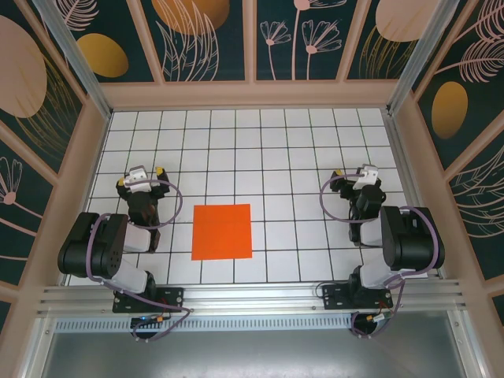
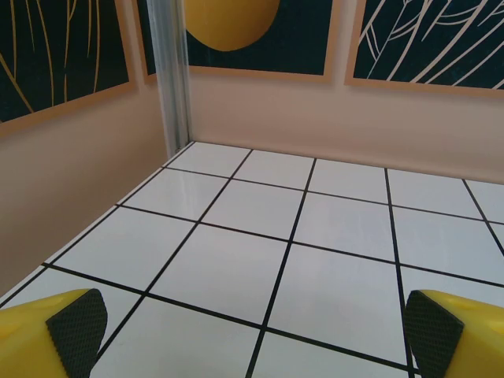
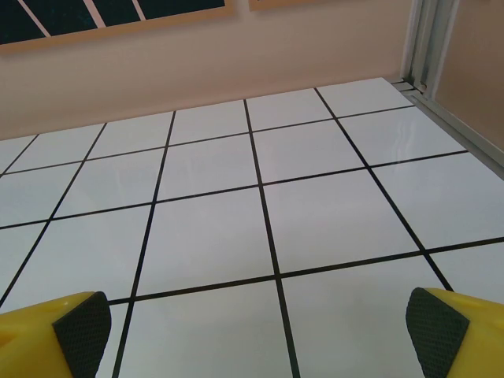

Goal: Fold a paper plane with a square sheet of paper (fold left side to right side)
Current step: Pick up the square sheet of paper from the bottom-center of the table.

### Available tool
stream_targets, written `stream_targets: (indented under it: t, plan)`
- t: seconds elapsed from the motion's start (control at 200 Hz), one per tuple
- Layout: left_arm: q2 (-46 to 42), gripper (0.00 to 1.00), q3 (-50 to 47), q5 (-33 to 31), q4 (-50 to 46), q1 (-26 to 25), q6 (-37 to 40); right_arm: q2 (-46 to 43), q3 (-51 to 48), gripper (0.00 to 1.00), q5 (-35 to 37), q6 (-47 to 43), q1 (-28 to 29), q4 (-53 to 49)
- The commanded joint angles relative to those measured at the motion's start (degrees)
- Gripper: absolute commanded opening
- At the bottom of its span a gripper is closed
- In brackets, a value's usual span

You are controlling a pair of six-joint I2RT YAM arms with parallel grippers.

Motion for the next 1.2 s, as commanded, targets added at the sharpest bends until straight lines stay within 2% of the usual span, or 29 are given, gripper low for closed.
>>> stream_targets:
  t: [0.0,0.465,0.52,0.565,0.686,0.756,0.811,0.886,0.976,1.071,1.196]
  plan:
    - [-0.27,0.99,0.55,0.63,0.45,0.33,-0.76,0.33,0.95,0.99,-1.38,-0.65,-0.27,2.24]
    - [-0.46,0.99,0.26,0.03,1.03,0.38,-0.85,0.20,0.97,0.99,-2.48,-0.31,-0.76,2.37]
    - [-2.81,0.99,0.47,0.17,-1.44,0.36,-0.86,-1.02,1.97,0.99,-1.06,0.31,-0.80,-0.49]
    - [-6.10,0.98,1.39,0.37,-6.16,0.30,-0.59,-3.52,3.39,0.99,-0.08,0.74,-0.80,-5.20]
    - [-16.73,0.99,9.23,0.10,-31.70,0.30,-5.96,-12.56,9.15,0.99,-0.03,2.93,-0.44,-22.84]
    - [-20.21,0.99,14.55,3.48,-43.95,0.30,-10.65,-16.51,12.26,0.99,0.71,4.25,1.19,-30.87]
    - [-22.08,0.99,17.67,8.51,-50.45,0.34,-17.80,-18.44,15.58,0.99,1.87,5.40,3.45,-38.05]
    - [-23.24,0.99,21.11,16.98,-58.50,0.13,-25.18,-19.34,20.77,0.99,4.08,8.32,8.15,-48.01]
    - [-24.38,0.99,24.16,23.32,-67.76,-0.89,-31.45,-18.29,27.02,0.99,4.31,12.75,14.43,-58.53]
    - [-26.18,0.95,26.24,28.43,-77.35,-3.39,-33.93,-15.19,33.09,0.99,5.96,17.40,22.41,-68.21]
    - [-27.84,0.93,27.23,32.31,-87.78,-9.63,-35.39,-8.89,39.40,0.99,8.56,21.85,32.76,-76.31]
